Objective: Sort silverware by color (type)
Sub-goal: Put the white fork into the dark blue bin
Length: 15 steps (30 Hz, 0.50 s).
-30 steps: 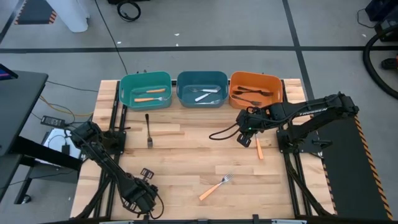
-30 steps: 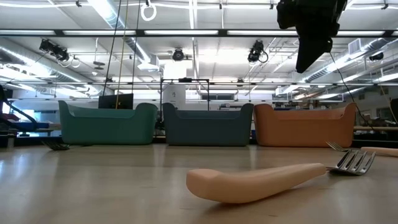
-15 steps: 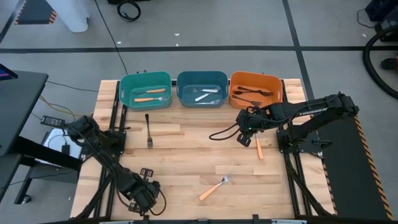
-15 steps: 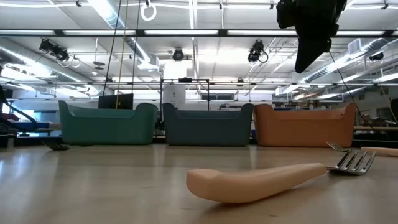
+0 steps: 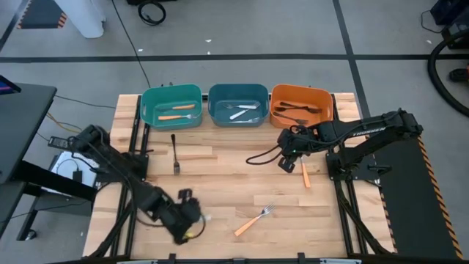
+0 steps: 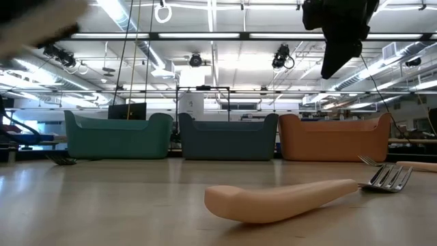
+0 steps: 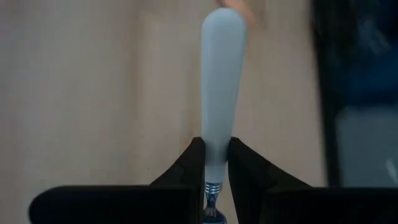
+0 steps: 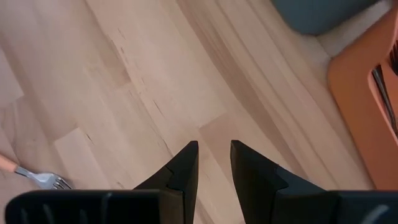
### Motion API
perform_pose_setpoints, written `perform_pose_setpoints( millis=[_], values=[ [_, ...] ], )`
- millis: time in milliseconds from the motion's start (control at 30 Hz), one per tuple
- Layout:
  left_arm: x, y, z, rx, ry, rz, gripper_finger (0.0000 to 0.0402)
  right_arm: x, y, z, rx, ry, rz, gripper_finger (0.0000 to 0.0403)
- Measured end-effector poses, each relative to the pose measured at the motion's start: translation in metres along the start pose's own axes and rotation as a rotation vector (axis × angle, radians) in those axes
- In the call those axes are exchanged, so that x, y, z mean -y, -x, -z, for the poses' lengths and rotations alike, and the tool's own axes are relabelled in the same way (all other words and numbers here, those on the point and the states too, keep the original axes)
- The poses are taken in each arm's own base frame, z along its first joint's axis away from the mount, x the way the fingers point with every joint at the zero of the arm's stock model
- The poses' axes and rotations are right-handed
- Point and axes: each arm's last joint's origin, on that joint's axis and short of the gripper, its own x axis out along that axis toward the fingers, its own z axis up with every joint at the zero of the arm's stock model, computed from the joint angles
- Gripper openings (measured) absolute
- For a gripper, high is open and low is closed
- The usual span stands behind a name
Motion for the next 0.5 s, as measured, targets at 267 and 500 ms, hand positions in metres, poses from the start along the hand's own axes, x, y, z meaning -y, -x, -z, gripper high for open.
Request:
perform_pose_setpoints(
  millis=[267,500],
  values=[
    [-0.066,-0.002,-0.069,0.354,0.136,-0.218,0.0052,0.000,-0.001,-0.012,0.102,-0.041,-0.012,0.0101],
    [-0.152,0.004,-0.121,0.568,0.159,-0.397,0.0052,0.014,-0.003,-0.030,0.225,-0.059,0.054,0.0101]
  ],
)
